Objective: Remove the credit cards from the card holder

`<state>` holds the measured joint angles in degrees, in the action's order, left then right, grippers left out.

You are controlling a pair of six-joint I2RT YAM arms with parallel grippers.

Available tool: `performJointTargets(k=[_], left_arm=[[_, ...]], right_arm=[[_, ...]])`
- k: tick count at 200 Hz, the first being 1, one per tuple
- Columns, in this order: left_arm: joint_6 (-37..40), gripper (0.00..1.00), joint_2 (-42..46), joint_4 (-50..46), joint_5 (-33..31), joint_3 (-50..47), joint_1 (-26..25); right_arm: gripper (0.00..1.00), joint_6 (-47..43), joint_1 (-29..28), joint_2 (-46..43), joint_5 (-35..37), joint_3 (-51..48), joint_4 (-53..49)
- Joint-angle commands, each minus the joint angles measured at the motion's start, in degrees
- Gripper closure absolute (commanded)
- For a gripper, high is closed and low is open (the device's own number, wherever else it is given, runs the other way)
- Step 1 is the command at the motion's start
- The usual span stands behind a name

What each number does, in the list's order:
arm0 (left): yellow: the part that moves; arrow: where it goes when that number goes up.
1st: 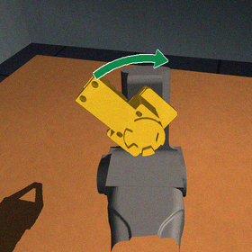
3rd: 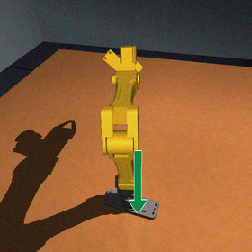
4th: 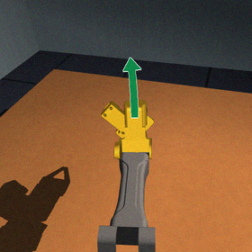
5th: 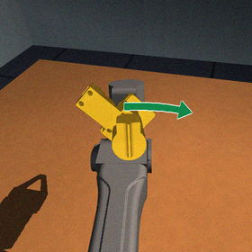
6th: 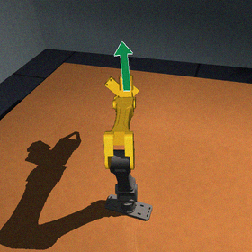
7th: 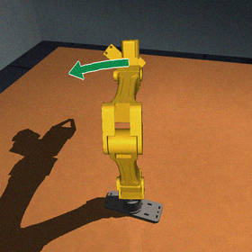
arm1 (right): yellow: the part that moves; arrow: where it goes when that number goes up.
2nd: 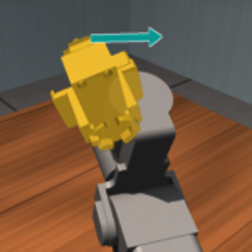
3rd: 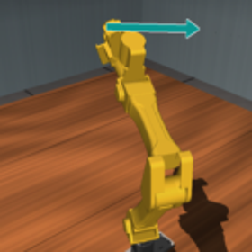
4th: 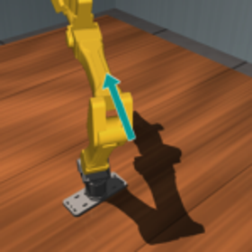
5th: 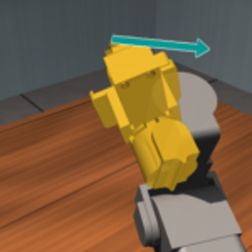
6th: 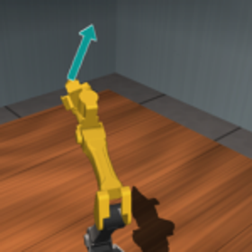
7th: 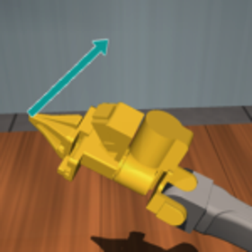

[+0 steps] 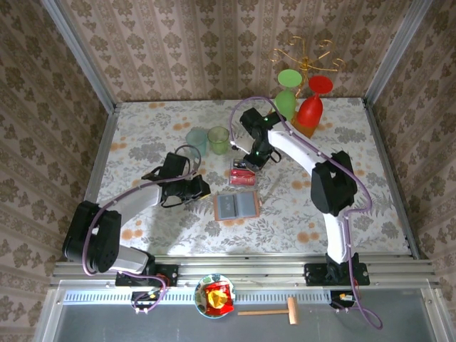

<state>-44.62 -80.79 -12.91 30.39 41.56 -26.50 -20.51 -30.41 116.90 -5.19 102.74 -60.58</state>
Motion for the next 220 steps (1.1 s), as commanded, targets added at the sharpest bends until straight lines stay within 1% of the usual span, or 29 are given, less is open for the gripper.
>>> performJointTargets(k=[1,29,56,78,91,103,110,128,142,155,220], left_arm=[[-1.6,0.91,-1.2,2.8,0.4,-1.3,-1.8],[-2.4,0.92,-2.4,3.9,0.0,-1.6,-3.4],[-2.4,0.92,-3.5,2.1,-1.4,-1.5,-4.6],[-2.2,0.92,-3.7,1.4,-3.0,-2.1,-5.2],[-2.2,0.93,-3.8,1.2,-3.1,-2.2,-5.4],[-2.4,0.94,-3.9,1.6,-3.2,-2.5,-5.5],[-2.4,0.94,-4.2,2.0,-3.1,-2.7,-5.6],[-2.0,0.94,-4.8,1.9,-2.9,-3.1,-5.7],[-2.1,0.94,-4.9,2.3,-2.8,-3.9,-5.7],[-2.6,0.95,-5.2,4.1,-2.1,-4.8,-5.7],[-3.5,0.95,-6.7,7.3,-1.0,-5.4,-5.8]], right_arm=[[0.83,15.4,-2.2,-6.2,-2.2,-6.8,10.2],[0.85,28.5,-4.6,-12.4,-5.0,-18.5,20.3],[0.88,39.9,-6.5,-16.4,-9.0,-25.9,28.3],[0.91,46.4,-8.6,-16.8,-12.8,-29.1,33.4],[0.92,50.1,-10.0,-16.0,-12.4,-29.6,33.5],[0.93,55.1,-10.5,-14.9,-10.9,-29.6,32.1],[0.93,58.7,-10.5,-14.4,-11.1,-30.4,32.4],[0.91,63.2,-11.0,-14.8,-15.1,-34.9,39.6],[0.87,65.7,-11.5,-15.3,-15.5,-37.2,43.0],[0.84,66.9,-11.8,-15.3,-15.7,-38.0,43.9],[0.77,67.6,-12.2,-11.6,-17.9,-38.0,43.9]])
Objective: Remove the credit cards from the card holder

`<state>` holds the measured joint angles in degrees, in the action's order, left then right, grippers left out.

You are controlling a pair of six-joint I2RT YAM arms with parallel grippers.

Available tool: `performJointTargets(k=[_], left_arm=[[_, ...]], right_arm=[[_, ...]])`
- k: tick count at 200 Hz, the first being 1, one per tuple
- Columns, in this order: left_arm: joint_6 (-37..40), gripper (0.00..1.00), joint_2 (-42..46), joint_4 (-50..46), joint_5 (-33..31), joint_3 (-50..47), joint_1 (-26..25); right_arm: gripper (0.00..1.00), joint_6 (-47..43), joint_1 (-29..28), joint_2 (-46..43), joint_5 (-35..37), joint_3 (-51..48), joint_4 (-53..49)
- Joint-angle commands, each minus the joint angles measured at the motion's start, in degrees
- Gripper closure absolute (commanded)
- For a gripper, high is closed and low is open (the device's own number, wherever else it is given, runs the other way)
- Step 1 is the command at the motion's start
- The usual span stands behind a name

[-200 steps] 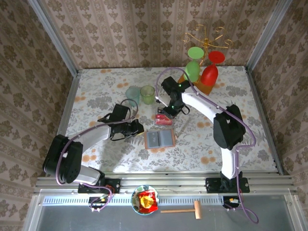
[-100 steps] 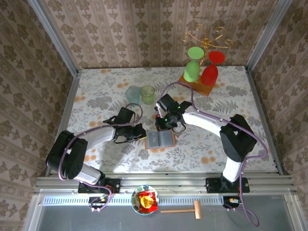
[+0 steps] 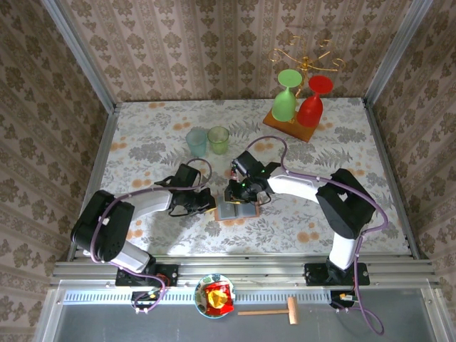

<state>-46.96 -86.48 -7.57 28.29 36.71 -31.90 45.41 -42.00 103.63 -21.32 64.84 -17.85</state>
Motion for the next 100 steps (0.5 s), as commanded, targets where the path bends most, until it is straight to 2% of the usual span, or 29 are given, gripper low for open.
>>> performJointTargets(k=[1,100], left_arm=[[-1.2,0.95,-1.1,2.1,1.2,-0.6,-0.4],[0.3,0.95,-3.0,-0.7,1.0,0.4,-0.4]], right_arm=[[0.77,1.7,-0.7,1.7,-1.7,-0.1,1.2],[0.72,1.9,-0.9,4.4,-1.1,0.8,-0.4]])
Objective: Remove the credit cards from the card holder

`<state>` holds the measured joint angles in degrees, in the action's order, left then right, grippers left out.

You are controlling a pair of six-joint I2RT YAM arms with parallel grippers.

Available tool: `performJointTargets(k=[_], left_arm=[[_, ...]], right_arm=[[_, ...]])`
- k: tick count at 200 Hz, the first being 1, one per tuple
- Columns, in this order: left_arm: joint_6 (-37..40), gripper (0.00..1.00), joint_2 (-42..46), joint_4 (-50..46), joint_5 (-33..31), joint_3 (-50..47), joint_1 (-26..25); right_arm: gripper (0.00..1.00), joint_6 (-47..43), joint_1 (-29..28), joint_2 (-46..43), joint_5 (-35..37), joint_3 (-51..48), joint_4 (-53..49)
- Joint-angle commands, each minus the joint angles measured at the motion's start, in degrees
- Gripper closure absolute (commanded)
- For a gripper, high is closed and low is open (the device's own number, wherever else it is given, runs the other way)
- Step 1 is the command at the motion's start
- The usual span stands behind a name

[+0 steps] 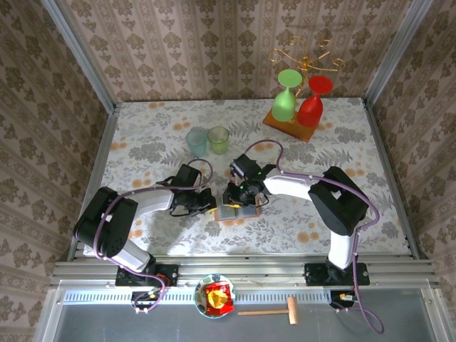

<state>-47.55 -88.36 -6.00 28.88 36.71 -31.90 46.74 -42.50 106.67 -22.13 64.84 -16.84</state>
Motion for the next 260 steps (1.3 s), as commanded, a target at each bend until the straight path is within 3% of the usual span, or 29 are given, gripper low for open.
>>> performJointTargets(k=[1,170,260], left_arm=[[0.9,0.95,-1.1,-2.3,0.3,0.3,-0.4],[2.0,0.95,-2.1,-4.5,0.0,1.9,-0.4],[3.0,0.95,-1.3,-7.4,-0.6,4.6,-0.4]], right_arm=[[0.72,0.5,-0.4,1.4,-0.3,0.9,-1.5],[0.69,0.1,0.1,-1.6,5.6,-0.5,-4.1],[0.69,1.8,1.8,-3.1,3.9,-4.2,0.1]])
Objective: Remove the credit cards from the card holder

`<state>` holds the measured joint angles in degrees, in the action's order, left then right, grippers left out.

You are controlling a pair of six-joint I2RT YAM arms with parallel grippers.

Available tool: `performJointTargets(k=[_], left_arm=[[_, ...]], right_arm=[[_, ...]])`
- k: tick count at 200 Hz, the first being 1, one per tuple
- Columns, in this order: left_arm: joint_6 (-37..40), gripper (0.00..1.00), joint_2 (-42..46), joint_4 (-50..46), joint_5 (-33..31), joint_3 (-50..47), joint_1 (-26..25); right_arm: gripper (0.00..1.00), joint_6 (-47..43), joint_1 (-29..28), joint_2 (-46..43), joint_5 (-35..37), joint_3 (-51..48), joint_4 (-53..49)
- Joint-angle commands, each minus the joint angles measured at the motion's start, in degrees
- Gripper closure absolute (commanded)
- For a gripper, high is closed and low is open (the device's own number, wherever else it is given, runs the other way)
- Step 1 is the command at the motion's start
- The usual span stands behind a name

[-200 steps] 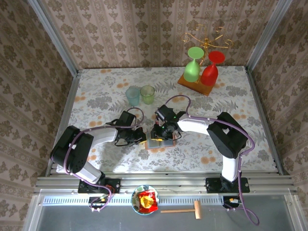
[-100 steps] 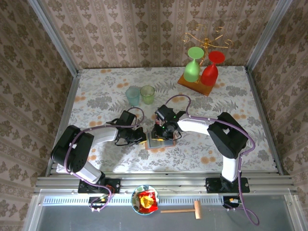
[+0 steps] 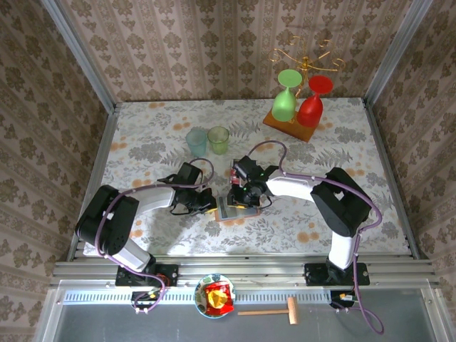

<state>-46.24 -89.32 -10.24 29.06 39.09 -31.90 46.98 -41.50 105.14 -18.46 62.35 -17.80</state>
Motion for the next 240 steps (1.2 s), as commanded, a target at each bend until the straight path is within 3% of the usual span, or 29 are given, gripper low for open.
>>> performJointTargets(k=[1,63,135,193,240], left_arm=[[1.7,0.95,-0.3,-3.2,-0.8,2.3,-0.4],[-1.2,0.92,4.3,-2.4,1.5,4.8,-0.4],[-6.7,0.76,2.4,5.4,4.4,4.2,-2.3],[-6.9,0.65,0.2,3.7,1.9,3.8,-3.0],[-6.5,0.63,-1.1,2.3,0.7,3.7,-3.0]], right_arm=[[0.70,1.5,0.8,-1.6,0.2,-1.8,1.1],[0.70,5.7,2.1,-2.8,-3.8,-6.3,9.8],[0.71,14.9,3.3,-2.4,-8.1,-13.4,24.8],[0.71,17.7,4.2,-1.6,-9.9,-16.1,29.8],[0.71,20.2,4.7,-1.0,-11.0,-17.9,33.9]])
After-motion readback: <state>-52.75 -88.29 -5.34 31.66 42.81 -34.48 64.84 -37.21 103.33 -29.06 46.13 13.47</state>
